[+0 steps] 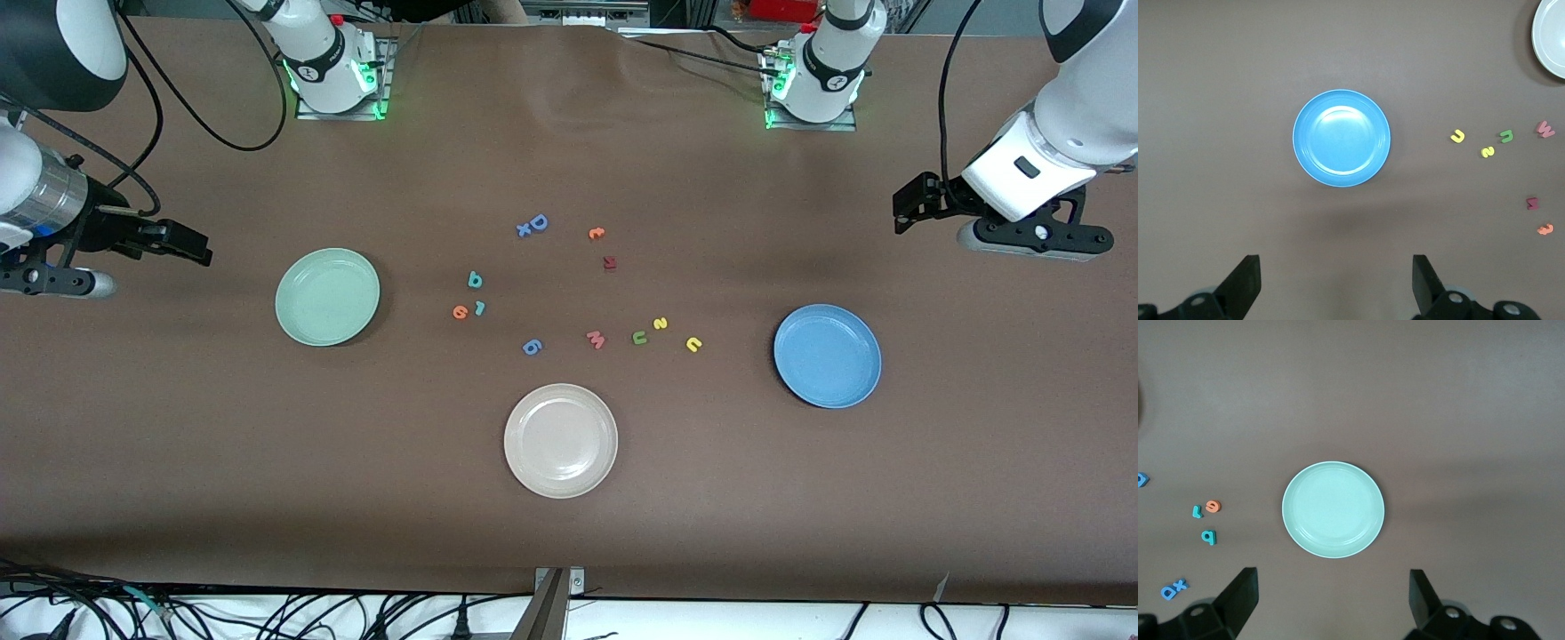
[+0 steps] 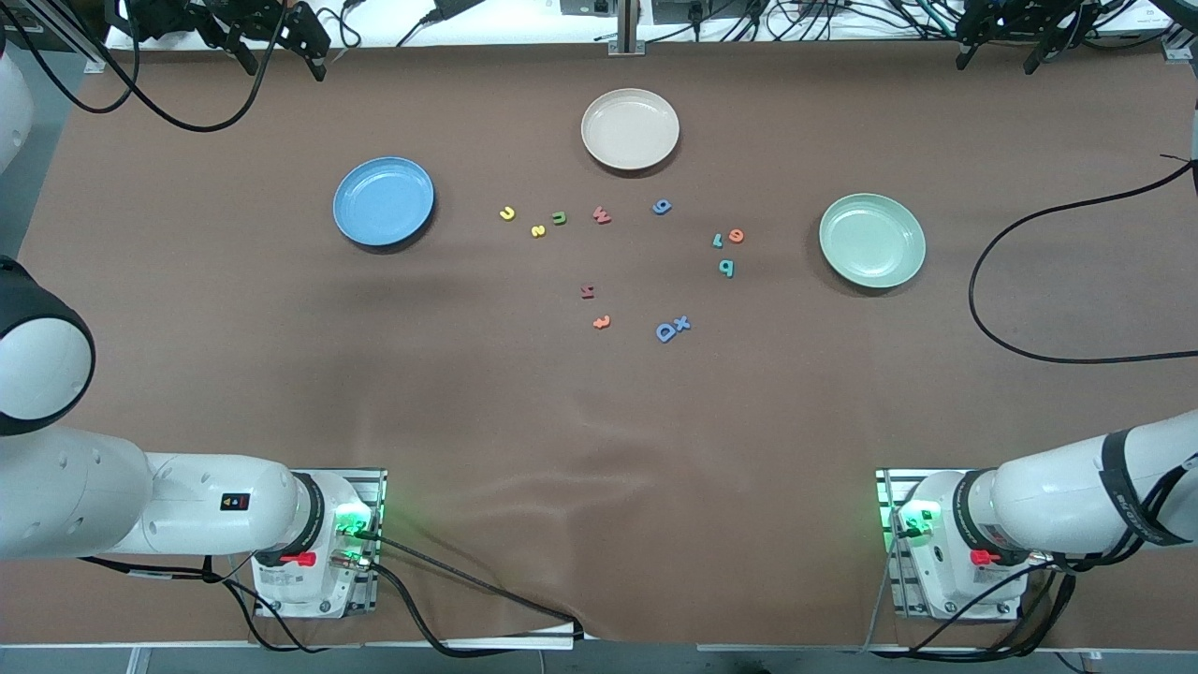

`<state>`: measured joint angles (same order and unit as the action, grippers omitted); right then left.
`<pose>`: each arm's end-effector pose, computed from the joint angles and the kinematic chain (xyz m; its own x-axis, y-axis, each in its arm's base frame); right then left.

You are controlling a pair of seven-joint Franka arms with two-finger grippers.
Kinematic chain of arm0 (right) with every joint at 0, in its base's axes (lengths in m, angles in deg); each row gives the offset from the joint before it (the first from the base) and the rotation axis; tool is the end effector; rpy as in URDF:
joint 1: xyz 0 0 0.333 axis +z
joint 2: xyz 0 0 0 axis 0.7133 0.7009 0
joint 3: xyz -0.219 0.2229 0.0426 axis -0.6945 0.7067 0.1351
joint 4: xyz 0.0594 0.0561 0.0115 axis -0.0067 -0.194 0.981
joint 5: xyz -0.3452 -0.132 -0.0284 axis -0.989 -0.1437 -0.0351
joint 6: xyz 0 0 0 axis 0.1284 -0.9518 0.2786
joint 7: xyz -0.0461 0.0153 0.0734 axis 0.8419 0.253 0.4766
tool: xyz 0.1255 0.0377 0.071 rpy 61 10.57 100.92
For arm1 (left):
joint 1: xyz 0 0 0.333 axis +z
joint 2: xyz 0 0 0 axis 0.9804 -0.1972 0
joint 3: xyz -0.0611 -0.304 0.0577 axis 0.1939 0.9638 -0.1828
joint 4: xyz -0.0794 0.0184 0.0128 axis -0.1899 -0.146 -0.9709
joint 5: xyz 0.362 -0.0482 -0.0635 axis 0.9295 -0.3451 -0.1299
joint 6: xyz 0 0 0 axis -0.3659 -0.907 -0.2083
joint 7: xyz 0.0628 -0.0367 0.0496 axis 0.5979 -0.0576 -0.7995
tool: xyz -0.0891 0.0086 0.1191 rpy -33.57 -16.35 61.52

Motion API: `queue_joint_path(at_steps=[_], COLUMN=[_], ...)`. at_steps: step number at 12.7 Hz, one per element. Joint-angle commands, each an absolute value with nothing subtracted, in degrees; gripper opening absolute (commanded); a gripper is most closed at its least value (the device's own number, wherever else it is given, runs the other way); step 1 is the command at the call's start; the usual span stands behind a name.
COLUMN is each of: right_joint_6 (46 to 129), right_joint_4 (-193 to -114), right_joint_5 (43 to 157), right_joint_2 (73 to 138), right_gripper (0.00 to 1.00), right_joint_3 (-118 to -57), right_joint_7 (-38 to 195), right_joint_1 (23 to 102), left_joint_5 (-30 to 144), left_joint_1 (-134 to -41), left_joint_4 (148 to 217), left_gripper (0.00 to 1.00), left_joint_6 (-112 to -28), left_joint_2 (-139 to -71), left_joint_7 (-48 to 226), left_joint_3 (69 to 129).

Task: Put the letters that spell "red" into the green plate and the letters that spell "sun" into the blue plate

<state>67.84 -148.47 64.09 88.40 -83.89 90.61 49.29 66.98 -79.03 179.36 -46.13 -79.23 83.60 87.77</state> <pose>0.5614 0.0216 0.4997 0.9922 -0.0936 -0.0823 -0.0946 -0.9955 -0.0083 0.5253 -0.0648 0.5361 0.9930 -0.1047 -0.0554 -0.1057 -0.9943 -0.0160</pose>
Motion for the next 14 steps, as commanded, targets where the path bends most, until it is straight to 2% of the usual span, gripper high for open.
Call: queue_joint_path(at_steps=[1, 14], right_joint_6=[67.5, 66.1], right_joint_4=[-149.2, -148.5], right_joint_5=[64.3, 64.3], right_joint_2=[87.2, 87.3], right_gripper=[1.00, 1.00], right_joint_3=[-83.6, -83.8], right_joint_7=[91.0, 91.5], right_joint_1=[49.2, 49.2], left_joint_5=[66.3, 66.3], left_joint_1=[-78.7, -78.7], left_joint_4=[178.7, 178.6], left_gripper=[1.00, 1.00], left_joint_6=[-45.4, -45.5], left_joint_2=[-79.5, -79.6], left_joint_7=[82.6, 82.4], left_joint_3=[87.9, 88.0])
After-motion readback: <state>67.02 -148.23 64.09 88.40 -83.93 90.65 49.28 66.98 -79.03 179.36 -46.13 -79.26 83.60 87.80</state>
